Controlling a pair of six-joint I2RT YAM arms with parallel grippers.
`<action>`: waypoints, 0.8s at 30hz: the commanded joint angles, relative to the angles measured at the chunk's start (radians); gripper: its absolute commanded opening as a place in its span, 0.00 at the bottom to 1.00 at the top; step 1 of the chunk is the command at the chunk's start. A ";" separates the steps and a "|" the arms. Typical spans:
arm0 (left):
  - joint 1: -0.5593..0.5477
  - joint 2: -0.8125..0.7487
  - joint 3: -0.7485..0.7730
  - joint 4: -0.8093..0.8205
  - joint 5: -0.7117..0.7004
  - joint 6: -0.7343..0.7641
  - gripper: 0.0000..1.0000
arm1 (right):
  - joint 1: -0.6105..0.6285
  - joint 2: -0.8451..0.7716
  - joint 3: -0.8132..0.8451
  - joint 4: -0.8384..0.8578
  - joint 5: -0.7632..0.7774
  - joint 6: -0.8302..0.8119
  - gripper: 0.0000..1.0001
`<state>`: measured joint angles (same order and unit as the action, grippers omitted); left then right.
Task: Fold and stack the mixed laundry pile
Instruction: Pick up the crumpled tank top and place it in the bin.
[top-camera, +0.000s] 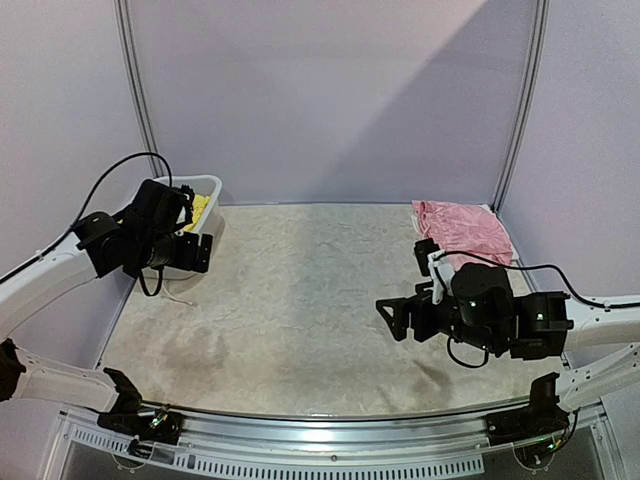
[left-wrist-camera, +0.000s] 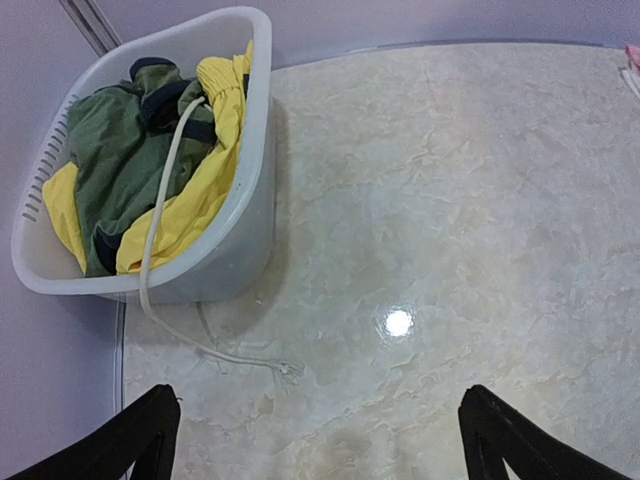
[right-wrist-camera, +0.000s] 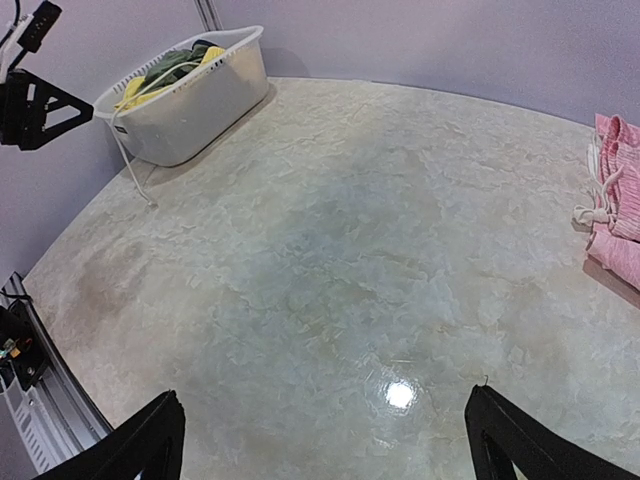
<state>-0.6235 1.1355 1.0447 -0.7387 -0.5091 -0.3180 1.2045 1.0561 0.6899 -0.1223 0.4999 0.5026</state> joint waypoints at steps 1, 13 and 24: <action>-0.007 -0.058 -0.011 0.050 0.007 -0.014 1.00 | 0.006 -0.003 0.045 -0.032 0.012 0.018 0.99; 0.031 0.012 0.100 0.067 -0.037 -0.007 0.99 | 0.007 -0.040 0.053 -0.138 0.027 0.085 0.99; 0.206 0.147 0.270 0.047 -0.016 -0.015 0.96 | 0.007 -0.058 -0.006 -0.145 0.046 0.190 0.99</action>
<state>-0.4713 1.2320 1.2743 -0.6914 -0.5312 -0.3225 1.2045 1.0100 0.7036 -0.2554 0.5419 0.6521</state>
